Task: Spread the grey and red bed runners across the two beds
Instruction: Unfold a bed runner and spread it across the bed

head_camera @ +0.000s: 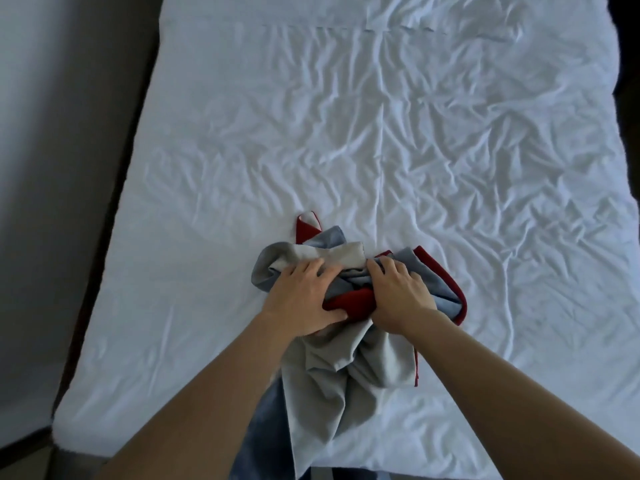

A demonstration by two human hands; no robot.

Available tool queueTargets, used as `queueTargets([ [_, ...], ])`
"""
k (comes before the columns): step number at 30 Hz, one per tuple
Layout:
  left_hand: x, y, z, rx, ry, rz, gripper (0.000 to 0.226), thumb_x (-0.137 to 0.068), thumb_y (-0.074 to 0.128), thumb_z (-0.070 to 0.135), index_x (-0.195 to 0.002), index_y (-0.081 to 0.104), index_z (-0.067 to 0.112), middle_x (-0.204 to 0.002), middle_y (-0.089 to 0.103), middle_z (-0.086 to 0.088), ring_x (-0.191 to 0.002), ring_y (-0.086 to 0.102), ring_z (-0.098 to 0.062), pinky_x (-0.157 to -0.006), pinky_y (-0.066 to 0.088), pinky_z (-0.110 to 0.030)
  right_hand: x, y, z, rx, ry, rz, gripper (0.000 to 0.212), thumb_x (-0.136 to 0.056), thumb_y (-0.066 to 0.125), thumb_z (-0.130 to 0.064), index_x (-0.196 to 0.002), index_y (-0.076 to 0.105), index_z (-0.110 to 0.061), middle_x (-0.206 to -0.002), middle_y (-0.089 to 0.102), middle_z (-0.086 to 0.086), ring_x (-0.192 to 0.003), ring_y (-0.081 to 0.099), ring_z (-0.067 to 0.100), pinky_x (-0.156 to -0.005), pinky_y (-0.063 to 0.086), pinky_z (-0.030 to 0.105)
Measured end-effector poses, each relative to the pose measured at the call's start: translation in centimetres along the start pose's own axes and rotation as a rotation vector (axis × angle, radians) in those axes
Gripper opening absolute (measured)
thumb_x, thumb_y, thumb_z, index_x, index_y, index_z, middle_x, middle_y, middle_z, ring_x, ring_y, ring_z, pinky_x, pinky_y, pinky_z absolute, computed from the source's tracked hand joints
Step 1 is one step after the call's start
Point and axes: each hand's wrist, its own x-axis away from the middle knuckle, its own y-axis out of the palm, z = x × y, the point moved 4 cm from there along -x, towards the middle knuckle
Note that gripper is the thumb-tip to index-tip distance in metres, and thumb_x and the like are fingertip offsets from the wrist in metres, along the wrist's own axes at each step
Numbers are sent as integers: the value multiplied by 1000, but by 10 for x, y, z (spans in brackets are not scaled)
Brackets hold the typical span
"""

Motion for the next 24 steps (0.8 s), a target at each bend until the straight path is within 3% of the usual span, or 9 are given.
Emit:
queueTargets([
  [4, 5, -39, -41, 31, -83, 76, 75, -80, 43, 74, -140, 39, 29, -135, 51, 4, -124, 48, -20, -101, 43, -40, -10, -41, -25, -52, -77, -31, 77, -76, 64, -42, -144, 32, -21, -144, 37, 2, -134, 37, 26, -108, 37, 41],
  [11, -8, -47, -114, 45, -240, 81, 50, -95, 46, 48, -138, 46, 23, -135, 51, -1, -119, 50, -24, -95, 42, -38, -63, -55, -75, -134, -120, -37, 68, -79, 50, -41, -145, 36, -29, -144, 43, -5, -128, 43, 21, -105, 36, 40],
  [16, -30, -16, -145, 86, -245, 55, 45, -98, 43, 46, -137, 49, 24, -132, 56, 1, -117, 52, -22, -96, 43, -37, -120, -34, -86, -63, -6, 117, 34, -93, 44, -32, -122, 56, -21, -110, 62, 1, -103, 55, 23, -90, 41, 39],
  [24, -52, 16, -161, 144, -206, 69, 37, -98, 44, 41, -128, 56, 23, -123, 59, 1, -111, 53, -22, -91, 44, -36, -171, -15, -101, 65, 51, 129, 19, -89, 54, -33, -98, 65, -21, -91, 66, 1, -91, 58, 24, -85, 38, 36],
])
